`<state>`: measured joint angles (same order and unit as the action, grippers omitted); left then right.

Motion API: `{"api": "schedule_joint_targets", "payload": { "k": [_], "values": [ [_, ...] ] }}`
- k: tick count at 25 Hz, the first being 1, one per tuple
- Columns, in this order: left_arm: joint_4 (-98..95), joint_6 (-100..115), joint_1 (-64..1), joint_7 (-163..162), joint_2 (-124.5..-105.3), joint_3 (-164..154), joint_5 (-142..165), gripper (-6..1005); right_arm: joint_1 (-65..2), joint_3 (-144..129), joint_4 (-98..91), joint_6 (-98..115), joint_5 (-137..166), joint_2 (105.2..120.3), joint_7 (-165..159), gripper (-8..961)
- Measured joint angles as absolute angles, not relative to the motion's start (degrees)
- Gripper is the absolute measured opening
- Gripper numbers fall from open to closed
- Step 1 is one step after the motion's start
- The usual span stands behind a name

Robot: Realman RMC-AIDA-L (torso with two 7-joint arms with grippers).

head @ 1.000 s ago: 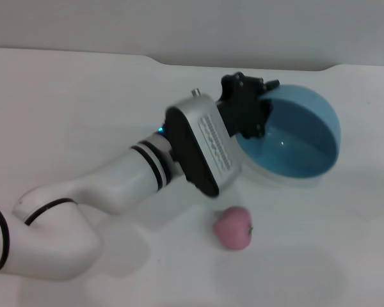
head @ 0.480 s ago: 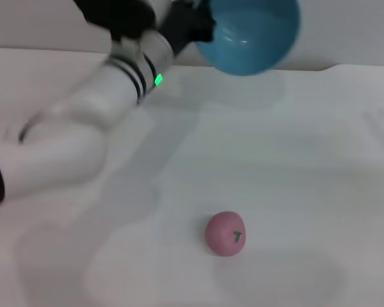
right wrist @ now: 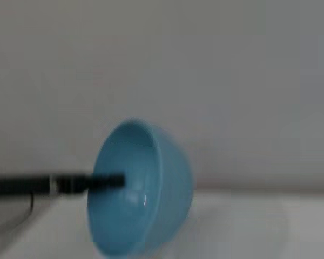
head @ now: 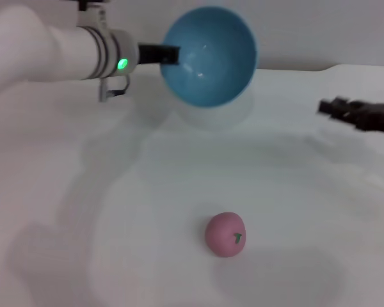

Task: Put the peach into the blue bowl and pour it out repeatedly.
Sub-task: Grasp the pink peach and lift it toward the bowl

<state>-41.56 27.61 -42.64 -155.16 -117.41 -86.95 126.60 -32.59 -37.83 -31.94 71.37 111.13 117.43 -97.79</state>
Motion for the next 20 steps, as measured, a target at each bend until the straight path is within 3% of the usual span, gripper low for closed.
{"api": "schedule_joint_targets", "payload": {
  "k": [7, 16, 20],
  "values": [
    [-40.68, 43.9, -40.03, -152.15, -114.55, -71.1, 126.71, -1, -38.06, -45.32, -32.41, 71.89, 121.26, 117.66, -102.11, 520],
    [-41.13, 48.03, -34.58, -152.42, -113.86, -63.66, 126.71, -1, -42.09, -64.15, -32.5, 72.99, 121.99, 118.77, -109.11, 525],
    [-40.86, 48.28, -34.36, -153.08, -113.77, -63.55, 126.7, -1, -43.12, -70.44, -32.99, 75.42, 118.32, 119.0, -109.68, 573]
  ]
}}
